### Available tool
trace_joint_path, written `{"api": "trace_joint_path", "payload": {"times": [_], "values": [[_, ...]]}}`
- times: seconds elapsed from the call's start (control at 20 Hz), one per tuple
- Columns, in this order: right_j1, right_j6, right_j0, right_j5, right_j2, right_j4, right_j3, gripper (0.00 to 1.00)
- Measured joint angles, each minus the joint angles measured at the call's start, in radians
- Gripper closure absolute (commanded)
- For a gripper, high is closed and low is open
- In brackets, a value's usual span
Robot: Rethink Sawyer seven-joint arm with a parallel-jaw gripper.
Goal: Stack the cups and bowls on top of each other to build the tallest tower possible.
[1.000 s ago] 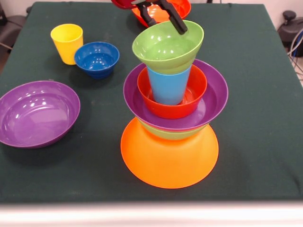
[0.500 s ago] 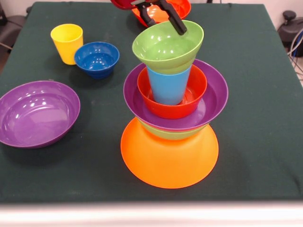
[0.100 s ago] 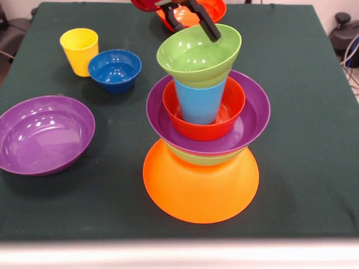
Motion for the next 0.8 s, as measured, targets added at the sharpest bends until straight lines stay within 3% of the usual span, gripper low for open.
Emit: {"api": "trace_joint_path", "payload": {"times": [0.8], "values": [[-0.052, 0.000, 0.008, 0.000, -0.010, -0.009, -0.009, 0.00]]}}
